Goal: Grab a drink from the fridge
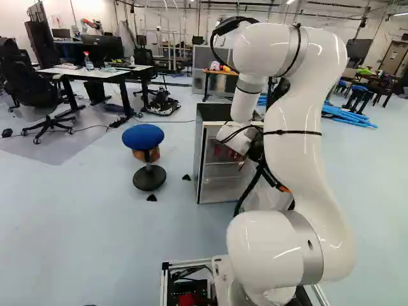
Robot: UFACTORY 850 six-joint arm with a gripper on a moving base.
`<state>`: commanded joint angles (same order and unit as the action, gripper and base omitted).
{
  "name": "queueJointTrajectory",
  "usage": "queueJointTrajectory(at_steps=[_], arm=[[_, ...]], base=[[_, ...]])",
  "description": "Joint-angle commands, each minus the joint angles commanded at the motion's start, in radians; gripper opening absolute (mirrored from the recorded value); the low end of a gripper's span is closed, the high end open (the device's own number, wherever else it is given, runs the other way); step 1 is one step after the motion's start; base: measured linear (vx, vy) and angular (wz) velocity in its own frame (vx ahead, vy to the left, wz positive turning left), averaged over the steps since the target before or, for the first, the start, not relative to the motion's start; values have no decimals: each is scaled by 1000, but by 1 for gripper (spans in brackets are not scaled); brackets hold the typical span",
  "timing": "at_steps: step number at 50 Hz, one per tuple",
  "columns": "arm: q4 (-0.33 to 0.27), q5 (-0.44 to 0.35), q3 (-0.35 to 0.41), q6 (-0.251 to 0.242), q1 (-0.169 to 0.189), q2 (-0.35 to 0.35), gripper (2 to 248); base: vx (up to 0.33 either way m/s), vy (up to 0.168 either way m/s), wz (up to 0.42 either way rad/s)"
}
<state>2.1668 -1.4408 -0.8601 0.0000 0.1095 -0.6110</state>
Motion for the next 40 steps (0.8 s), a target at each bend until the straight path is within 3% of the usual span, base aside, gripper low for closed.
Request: queueJointTrajectory(at_steps=[40], arm=[[-29, 43, -172, 0, 205, -51, 247]], base=[[0, 0, 0]])
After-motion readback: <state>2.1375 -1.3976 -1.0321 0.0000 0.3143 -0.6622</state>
